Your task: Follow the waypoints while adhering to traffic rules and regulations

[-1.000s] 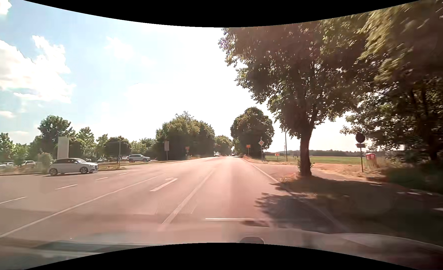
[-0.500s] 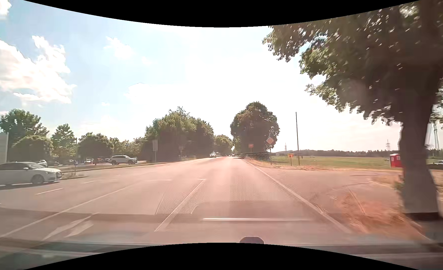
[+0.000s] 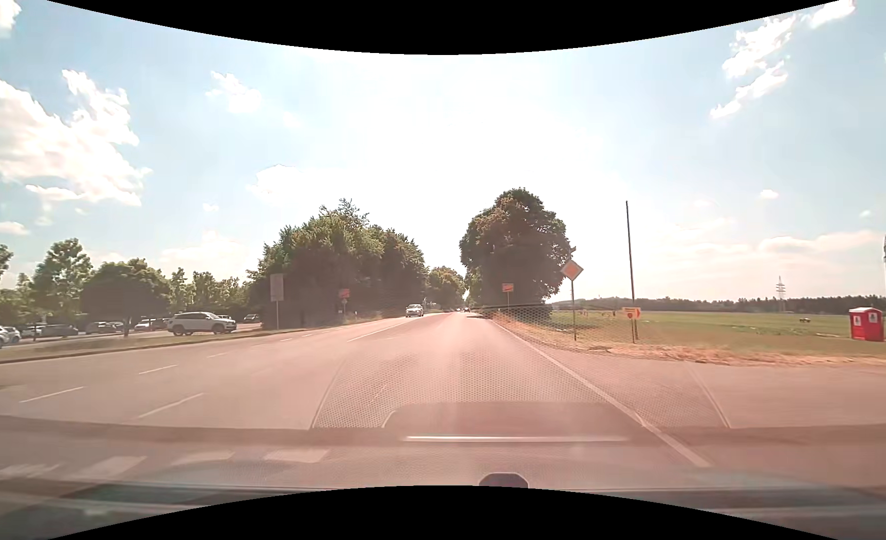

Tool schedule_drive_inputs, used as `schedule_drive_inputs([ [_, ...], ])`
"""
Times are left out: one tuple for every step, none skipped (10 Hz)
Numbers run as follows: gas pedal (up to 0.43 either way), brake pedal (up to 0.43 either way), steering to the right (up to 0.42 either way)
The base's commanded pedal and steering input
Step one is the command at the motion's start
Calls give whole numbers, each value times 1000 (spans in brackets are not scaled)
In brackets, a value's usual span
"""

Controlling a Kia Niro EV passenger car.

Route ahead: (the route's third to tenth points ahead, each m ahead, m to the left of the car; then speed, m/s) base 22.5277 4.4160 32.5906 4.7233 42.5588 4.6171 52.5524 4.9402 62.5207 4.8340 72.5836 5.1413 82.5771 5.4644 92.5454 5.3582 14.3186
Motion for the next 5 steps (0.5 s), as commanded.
schedule_drive_inputs([
  [240,0,-2],
  [240,0,-2],
  [248,0,-2],
  [248,0,-2],
  [248,0,-2],
])
